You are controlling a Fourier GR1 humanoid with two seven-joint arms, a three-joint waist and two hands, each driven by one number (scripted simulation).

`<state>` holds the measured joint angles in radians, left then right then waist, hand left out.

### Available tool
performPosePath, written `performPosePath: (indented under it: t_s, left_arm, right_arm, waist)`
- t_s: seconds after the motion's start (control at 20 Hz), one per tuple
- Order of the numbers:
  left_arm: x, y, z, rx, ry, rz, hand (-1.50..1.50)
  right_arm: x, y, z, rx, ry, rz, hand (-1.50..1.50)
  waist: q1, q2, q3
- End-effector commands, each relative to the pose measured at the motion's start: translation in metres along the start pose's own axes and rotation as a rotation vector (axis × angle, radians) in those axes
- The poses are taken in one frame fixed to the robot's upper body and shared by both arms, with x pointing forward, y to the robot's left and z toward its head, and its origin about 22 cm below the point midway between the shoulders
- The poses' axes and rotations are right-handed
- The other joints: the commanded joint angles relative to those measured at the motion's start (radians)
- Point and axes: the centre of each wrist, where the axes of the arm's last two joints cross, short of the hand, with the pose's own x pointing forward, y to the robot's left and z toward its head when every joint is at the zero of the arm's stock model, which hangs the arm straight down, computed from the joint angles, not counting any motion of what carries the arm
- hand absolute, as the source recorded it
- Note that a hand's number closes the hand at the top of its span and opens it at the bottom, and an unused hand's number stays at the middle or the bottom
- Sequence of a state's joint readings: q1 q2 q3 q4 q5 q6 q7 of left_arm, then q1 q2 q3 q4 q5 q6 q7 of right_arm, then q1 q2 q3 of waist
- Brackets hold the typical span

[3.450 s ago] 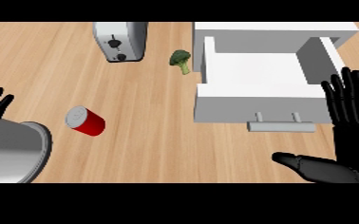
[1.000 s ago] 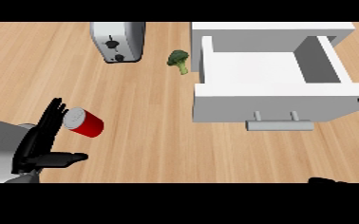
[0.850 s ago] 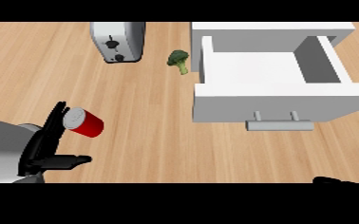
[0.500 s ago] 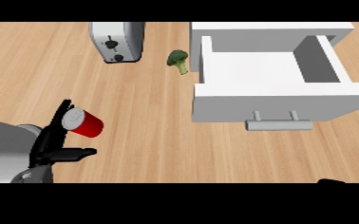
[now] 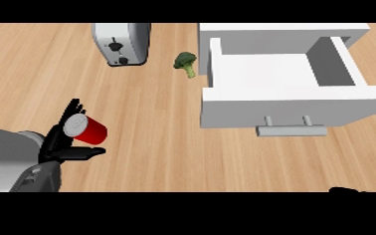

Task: Pick up the can, place it into the drawer and close the drawer

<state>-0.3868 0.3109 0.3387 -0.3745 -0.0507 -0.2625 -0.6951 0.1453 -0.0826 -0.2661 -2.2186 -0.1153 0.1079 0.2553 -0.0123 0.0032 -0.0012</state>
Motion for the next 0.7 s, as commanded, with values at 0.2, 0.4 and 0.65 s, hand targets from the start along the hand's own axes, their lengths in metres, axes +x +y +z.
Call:
performPosePath:
  t_s: [0.2,0.4,0.65]
  left_arm:
    - [0.009,-0.011,-0.021,-0.145,0.004,0.013,-1.5]
    - [-0.001,-0.017,-0.014,-0.162,-0.011,0.064,1.5]
    - [0.007,-0.016,-0.023,-0.207,-0.05,0.104,1.5]
  right_arm:
    - [0.0,-0.005,-0.012,-0.015,-0.003,-0.013,-1.5]
    - [0.003,-0.005,0.008,0.006,0.003,0.002,-1.5]
    - [0.016,-0.005,-0.003,-0.013,-0.01,0.008,-1.5]
  waist:
    - [0.0,0.001,0.0]
    - [-0.007,0.001,0.0]
    - [-0.009,0.003,-0.001]
